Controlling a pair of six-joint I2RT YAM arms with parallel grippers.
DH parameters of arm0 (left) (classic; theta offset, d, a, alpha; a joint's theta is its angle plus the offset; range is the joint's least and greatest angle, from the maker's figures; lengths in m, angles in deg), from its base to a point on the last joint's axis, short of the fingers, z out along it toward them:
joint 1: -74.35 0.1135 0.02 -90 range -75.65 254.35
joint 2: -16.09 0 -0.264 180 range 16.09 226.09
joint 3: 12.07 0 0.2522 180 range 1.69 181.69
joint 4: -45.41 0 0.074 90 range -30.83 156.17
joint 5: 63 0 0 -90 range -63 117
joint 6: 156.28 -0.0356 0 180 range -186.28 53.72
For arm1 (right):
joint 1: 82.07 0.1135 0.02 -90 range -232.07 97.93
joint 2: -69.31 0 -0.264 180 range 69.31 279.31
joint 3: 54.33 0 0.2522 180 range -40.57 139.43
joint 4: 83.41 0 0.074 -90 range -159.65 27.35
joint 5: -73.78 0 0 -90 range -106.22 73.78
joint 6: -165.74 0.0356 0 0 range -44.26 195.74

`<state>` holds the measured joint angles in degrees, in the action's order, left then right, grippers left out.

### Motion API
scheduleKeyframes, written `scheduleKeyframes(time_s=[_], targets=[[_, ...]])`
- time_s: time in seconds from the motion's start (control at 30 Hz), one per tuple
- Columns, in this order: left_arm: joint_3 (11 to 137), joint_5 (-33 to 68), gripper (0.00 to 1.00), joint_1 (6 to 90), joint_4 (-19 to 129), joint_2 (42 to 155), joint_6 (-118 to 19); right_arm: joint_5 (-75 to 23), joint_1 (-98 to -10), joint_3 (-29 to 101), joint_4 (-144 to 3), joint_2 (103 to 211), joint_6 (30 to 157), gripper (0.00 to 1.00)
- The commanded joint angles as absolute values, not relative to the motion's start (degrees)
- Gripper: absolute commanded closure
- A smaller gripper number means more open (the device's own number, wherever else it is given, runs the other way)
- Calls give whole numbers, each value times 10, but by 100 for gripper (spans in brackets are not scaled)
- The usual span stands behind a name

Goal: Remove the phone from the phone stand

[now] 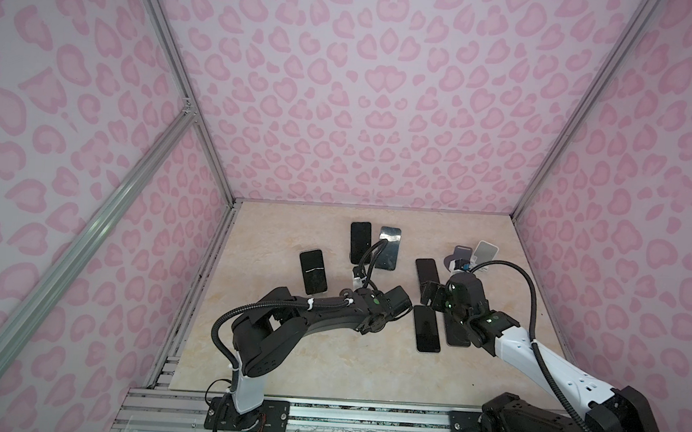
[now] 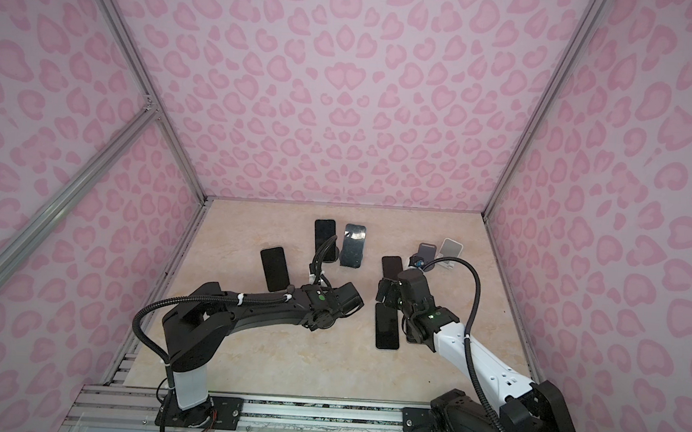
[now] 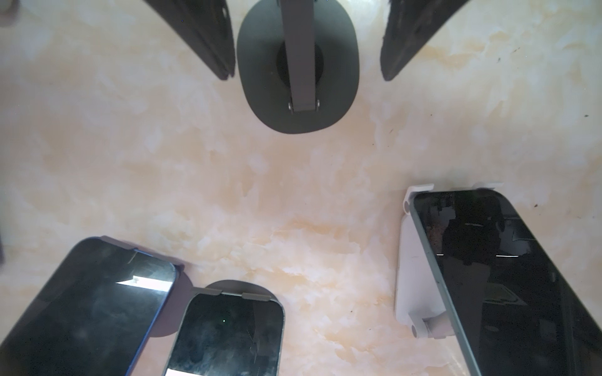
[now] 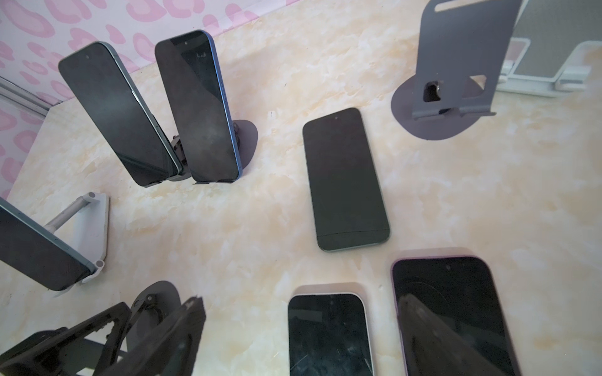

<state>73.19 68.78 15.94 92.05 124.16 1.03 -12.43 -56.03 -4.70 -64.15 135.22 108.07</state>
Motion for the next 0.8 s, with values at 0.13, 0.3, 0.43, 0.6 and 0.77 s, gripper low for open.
scheduleKeyframes(time_s=[0.13,0.3,0.43,0.6,0.77], targets=[[702,700,47,160,880,1225,-20,-135,-561,-44,-650,1350,1081,5],[685,699,57,159,862,1203,-42,-142,-562,-42,-647,1341,1081,6],[682,716,59,156,869,1153,-74,-142,-562,-43,-647,1335,1081,5],[674,744,61,175,929,1042,-121,-148,-562,-45,-655,1334,1084,6],[656,732,61,223,966,896,-176,-162,-562,-48,-666,1329,1086,6]])
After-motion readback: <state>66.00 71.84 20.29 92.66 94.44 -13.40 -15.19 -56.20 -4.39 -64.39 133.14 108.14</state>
